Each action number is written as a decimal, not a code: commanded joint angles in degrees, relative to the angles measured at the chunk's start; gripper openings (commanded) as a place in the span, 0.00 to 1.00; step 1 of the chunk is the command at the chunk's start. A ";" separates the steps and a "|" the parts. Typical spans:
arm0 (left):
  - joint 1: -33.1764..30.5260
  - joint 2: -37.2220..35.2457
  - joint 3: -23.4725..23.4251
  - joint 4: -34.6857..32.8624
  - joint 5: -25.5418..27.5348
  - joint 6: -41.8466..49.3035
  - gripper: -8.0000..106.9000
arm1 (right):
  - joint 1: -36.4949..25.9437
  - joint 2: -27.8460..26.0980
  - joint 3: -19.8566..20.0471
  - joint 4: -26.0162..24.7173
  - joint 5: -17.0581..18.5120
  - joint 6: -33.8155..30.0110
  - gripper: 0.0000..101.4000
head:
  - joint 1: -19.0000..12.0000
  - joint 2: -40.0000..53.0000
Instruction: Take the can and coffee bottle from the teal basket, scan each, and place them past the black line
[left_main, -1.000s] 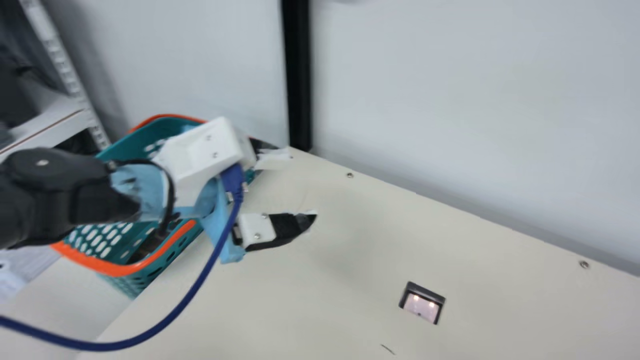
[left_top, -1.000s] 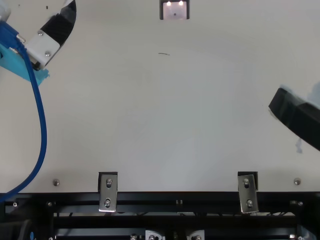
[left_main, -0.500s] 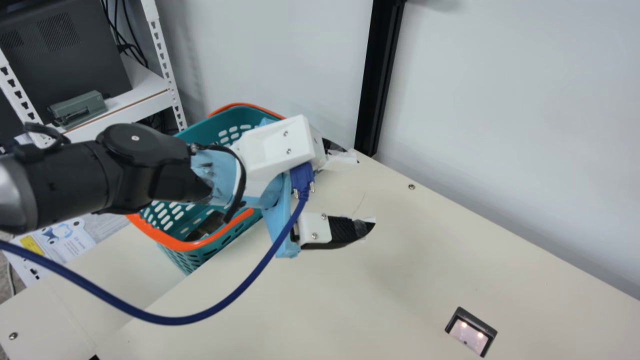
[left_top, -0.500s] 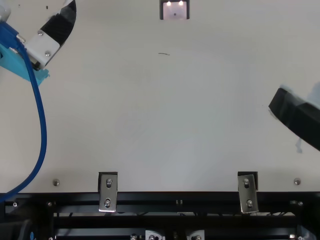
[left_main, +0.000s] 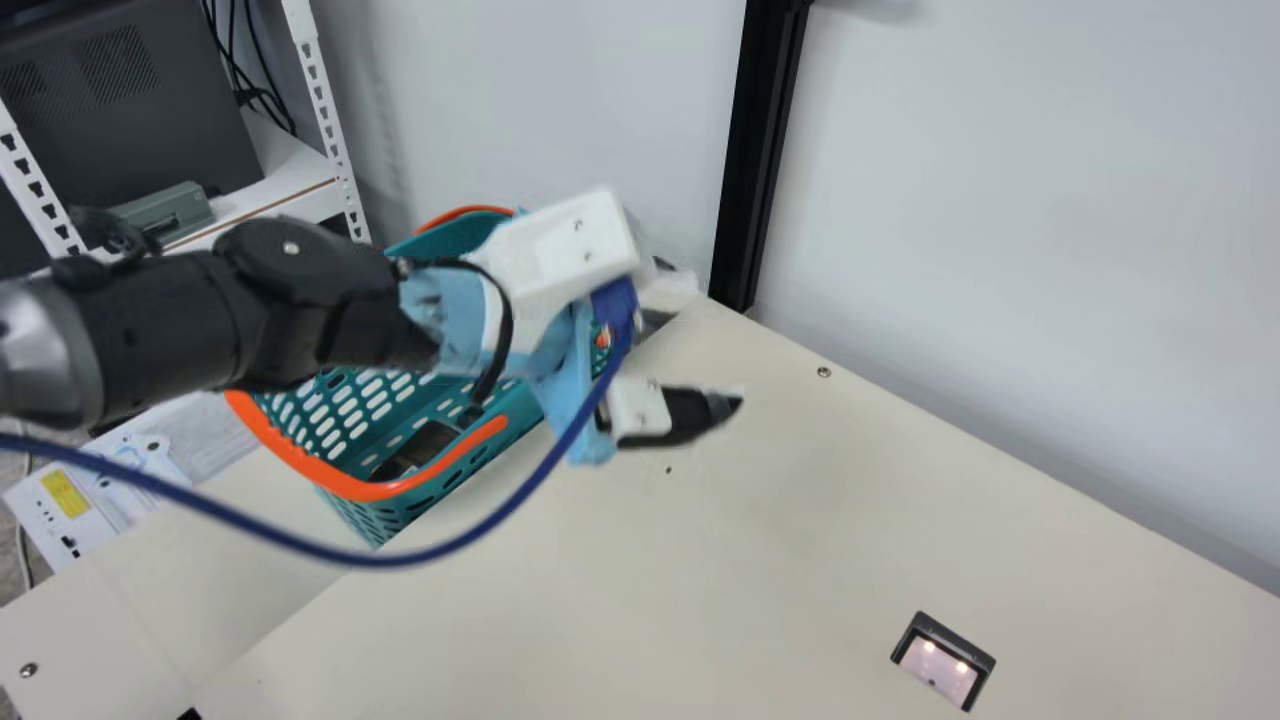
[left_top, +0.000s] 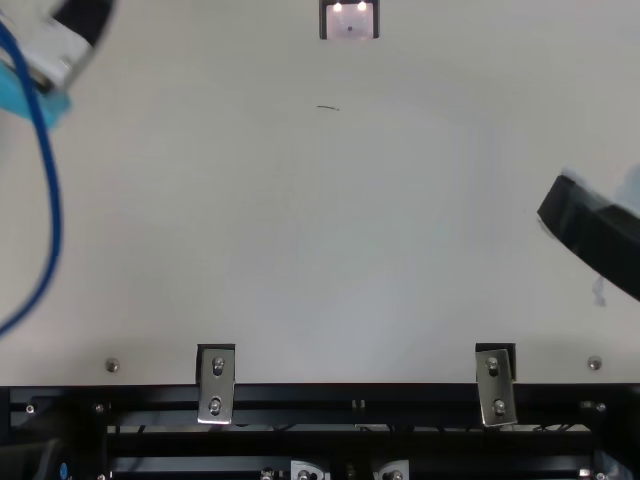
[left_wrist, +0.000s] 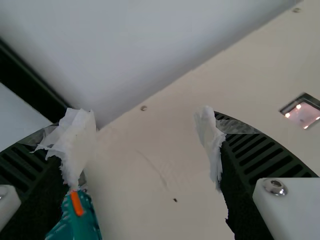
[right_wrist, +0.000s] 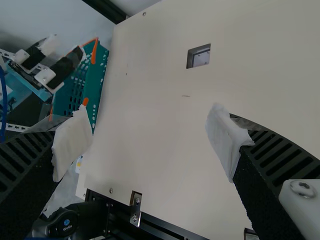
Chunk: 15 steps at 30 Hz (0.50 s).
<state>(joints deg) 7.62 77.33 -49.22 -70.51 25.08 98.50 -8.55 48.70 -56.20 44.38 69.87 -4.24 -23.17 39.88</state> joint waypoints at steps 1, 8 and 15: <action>1.06 3.48 -3.55 1.82 -4.25 -7.68 0.85 | 0.00 0.00 0.00 0.00 0.00 0.00 1.00 | -1.81 0.97; 5.96 14.26 -13.09 14.01 -12.51 -26.37 0.85 | 0.00 0.00 0.00 0.01 0.00 0.00 1.00 | -1.81 0.97; 14.16 23.89 -18.56 36.37 -12.94 -50.99 0.85 | 0.00 0.00 0.00 0.01 0.00 0.00 1.00 | -1.81 0.97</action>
<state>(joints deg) 19.64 98.70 -66.69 -45.99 11.54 61.70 -8.55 48.70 -56.20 44.39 69.87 -4.24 -23.17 39.88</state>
